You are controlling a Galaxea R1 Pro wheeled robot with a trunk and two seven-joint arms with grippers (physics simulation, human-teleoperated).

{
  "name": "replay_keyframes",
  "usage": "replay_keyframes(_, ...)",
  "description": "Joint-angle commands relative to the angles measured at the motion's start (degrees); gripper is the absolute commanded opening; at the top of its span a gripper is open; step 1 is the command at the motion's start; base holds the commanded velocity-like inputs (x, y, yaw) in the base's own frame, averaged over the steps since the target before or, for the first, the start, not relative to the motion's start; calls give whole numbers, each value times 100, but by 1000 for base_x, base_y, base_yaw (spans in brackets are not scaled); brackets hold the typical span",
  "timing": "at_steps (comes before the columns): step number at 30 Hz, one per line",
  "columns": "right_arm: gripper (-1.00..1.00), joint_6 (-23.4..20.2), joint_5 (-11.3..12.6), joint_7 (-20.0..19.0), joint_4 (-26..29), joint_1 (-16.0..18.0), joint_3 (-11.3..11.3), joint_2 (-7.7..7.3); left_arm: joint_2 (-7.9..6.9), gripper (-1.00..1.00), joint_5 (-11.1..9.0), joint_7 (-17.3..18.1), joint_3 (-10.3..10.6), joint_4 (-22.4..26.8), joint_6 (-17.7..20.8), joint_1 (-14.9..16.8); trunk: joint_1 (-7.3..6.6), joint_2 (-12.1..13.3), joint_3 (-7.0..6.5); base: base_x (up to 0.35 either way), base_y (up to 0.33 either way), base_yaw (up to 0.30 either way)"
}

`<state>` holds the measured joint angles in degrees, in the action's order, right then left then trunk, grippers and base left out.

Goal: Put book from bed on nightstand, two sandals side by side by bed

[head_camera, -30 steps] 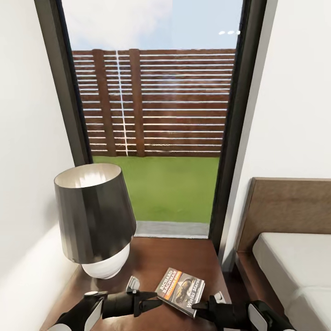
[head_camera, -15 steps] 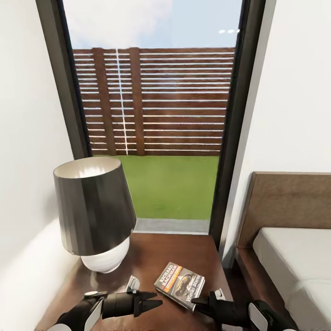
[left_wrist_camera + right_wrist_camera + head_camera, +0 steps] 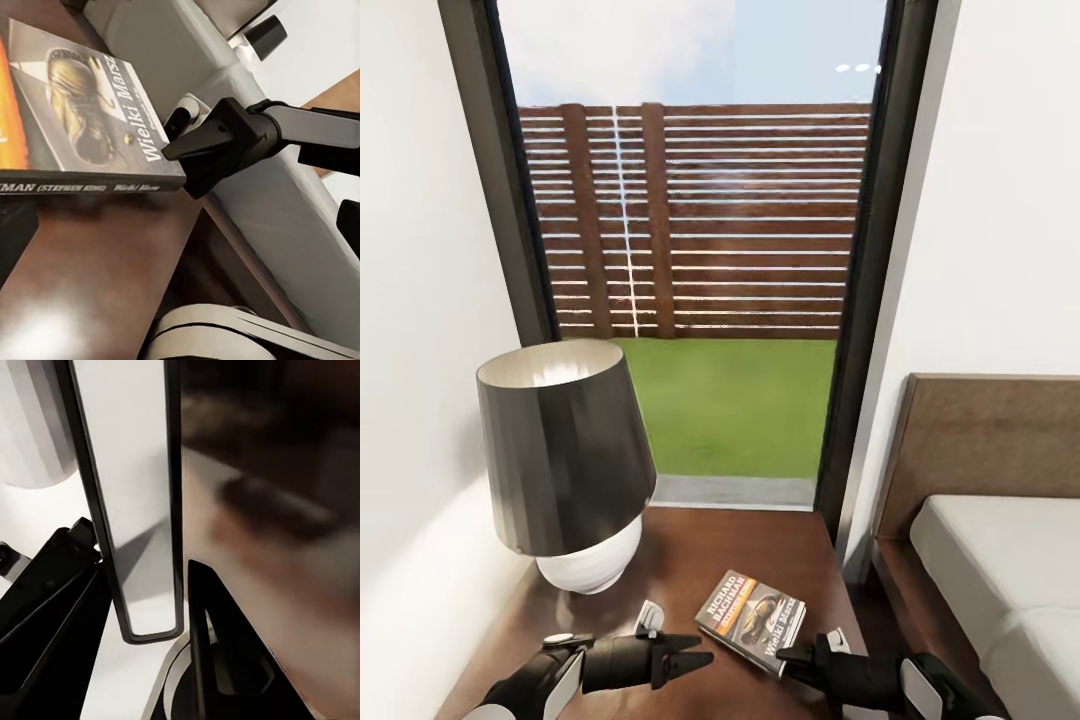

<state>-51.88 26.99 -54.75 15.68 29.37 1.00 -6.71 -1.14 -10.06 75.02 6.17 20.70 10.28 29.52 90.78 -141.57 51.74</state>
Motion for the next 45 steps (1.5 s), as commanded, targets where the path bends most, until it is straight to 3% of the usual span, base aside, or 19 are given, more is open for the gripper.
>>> replay_keyframes(1,-100,126,-308,148,-14,-1,-49,-4,-7,100,-57,6,48,4,61,4,-23,40,-11,0,0,0)
replay_keyframes(9,-100,126,-308,148,-13,-1,-50,-4,-9,100,-57,15,49,4,59,1,-199,360,-155,0,0,0)
replay_keyframes(27,-100,126,-309,148,-13,-1,-50,-5,-9,100,-57,21,48,4,59,1,-199,360,-155,0,0,0)
replay_keyframes(28,100,126,-308,148,-15,-1,-48,-4,-9,100,-57,21,46,4,60,1,-199,360,-155,0,0,0)
replay_keyframes(45,100,126,-308,148,-13,-1,-49,-1,-9,100,-57,21,44,4,55,1,-199,360,-155,0,0,0)
